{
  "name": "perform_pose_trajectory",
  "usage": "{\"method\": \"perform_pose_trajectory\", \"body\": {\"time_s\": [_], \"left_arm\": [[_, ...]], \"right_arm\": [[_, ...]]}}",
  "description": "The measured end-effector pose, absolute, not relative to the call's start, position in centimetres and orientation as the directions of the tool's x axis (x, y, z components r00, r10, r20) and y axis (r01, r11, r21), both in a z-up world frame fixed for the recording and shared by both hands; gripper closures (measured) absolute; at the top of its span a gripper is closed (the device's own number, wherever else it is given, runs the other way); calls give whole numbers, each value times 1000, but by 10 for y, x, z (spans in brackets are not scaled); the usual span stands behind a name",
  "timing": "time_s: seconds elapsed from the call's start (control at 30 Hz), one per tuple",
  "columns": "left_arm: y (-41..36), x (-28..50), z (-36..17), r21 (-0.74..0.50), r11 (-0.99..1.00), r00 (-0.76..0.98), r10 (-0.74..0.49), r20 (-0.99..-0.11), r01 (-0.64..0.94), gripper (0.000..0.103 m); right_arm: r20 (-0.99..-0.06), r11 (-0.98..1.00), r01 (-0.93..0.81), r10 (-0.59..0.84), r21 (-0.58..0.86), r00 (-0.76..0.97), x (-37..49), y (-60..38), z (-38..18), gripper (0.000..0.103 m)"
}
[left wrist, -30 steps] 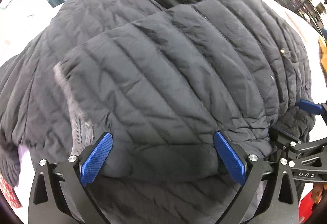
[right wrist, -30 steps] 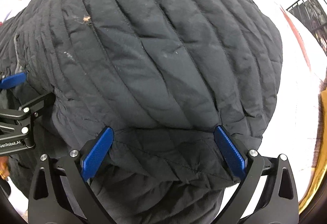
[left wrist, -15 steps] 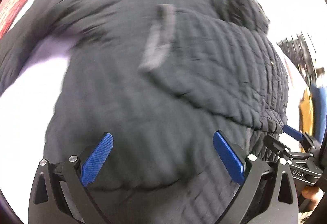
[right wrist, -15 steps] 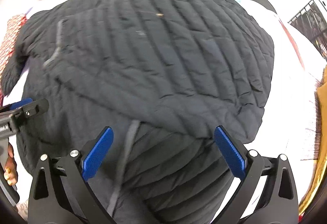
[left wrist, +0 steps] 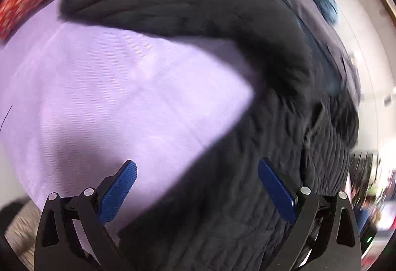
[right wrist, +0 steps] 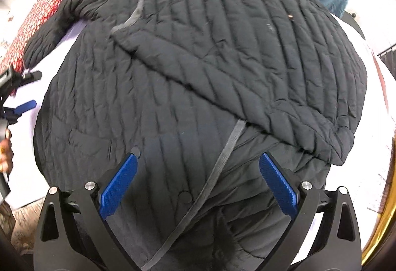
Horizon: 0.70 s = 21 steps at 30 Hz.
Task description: Fold large clothes
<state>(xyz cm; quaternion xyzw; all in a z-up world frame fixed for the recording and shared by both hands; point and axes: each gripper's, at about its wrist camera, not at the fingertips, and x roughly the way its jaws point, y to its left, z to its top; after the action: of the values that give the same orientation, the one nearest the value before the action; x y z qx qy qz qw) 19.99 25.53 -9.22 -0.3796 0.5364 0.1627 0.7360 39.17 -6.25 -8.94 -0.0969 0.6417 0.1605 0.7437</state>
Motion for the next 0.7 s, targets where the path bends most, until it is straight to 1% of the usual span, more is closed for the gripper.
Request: {"method": "perform_pose_trajectory", "body": {"time_s": [0.13,0.23,0.37,0.4,0.47,0.53,0.57,0.63,0.7], "left_arm": [[295,185,-90,-400,582,404,-130,-905,-709,8],[340,179,-81,-437,502,468,-71,-881,-746,8],[382,187,-76,-493,414,540,-3,-842,-765,8],[392,191,-75,-494,408,545,9,-839,-768,10],[411,202,-75,-465,426,529,39,-848,-776,13],[428,215,-79,-429,463,505,47,-862,-775,13],[436,218,-81,-410,476,489,49,-871,-778,15],[444,226,-95,-382,482,453,35,-891,-788,18],[451,230,-106,-393,462,444,1,-896,-795,19]], "right_arm": [[-985,924,-379,107,49,133,385,-54,-89,5],[-985,925,-377,99,39,140,385,-53,-87,5],[-987,930,-366,82,25,141,395,-60,-83,5],[-987,932,-361,77,23,138,397,-63,-84,5],[-989,938,-346,70,19,134,401,-71,-85,5],[-989,941,-339,60,11,135,402,-78,-83,5],[-989,942,-336,56,8,135,402,-79,-83,5],[-990,946,-324,46,1,131,401,-78,-81,5],[-991,949,-317,39,-3,126,401,-81,-80,5]]}}
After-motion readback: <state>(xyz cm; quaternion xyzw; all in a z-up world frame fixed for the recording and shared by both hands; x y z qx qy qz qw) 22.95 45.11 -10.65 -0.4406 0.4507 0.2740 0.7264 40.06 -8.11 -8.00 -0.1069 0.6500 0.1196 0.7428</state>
